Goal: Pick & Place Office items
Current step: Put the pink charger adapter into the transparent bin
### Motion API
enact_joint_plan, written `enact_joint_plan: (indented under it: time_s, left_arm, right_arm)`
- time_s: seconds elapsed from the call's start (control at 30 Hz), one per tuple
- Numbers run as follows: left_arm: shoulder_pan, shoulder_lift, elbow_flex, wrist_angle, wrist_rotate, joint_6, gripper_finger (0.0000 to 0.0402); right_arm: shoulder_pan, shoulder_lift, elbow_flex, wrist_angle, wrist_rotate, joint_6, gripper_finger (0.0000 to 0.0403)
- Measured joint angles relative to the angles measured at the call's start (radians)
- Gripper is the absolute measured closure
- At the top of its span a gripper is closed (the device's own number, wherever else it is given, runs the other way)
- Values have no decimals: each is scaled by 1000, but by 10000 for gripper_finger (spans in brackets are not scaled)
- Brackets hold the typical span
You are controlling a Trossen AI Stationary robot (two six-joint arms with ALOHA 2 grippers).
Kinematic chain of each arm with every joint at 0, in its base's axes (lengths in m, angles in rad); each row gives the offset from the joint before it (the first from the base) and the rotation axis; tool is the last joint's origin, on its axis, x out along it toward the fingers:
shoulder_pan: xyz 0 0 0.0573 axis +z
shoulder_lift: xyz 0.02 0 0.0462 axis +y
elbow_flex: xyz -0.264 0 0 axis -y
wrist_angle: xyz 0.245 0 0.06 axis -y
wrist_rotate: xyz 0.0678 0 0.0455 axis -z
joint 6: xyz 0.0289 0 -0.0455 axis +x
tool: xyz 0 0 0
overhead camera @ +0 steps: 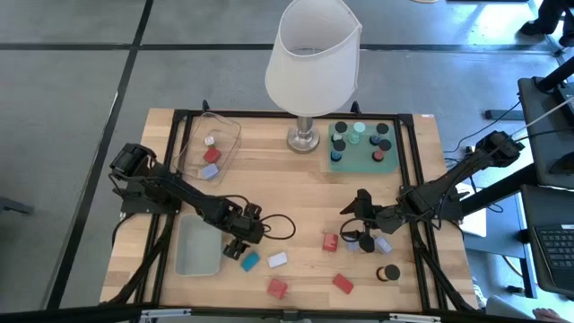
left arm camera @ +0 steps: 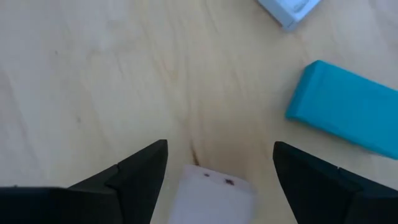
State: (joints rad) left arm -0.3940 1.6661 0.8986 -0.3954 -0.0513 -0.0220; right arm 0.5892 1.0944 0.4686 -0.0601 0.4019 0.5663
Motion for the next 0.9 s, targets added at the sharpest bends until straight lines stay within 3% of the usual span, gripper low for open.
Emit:
enact_joint_plan:
  time_s: [0.2, 0.47, 0.9]
  left_arm:
    - [-29, 0, 0, 0, 4, -44, 112]
    - [-38, 0, 0, -42, -55, 73, 112]
    - [-38, 0, 0, -145, -10, 298, 112]
  right_arm:
    - [0, 0, 0, 0, 0, 0, 64]
    - [0, 0, 0, 0, 0, 0, 64]
    - [0, 0, 0, 0, 0, 0, 64]
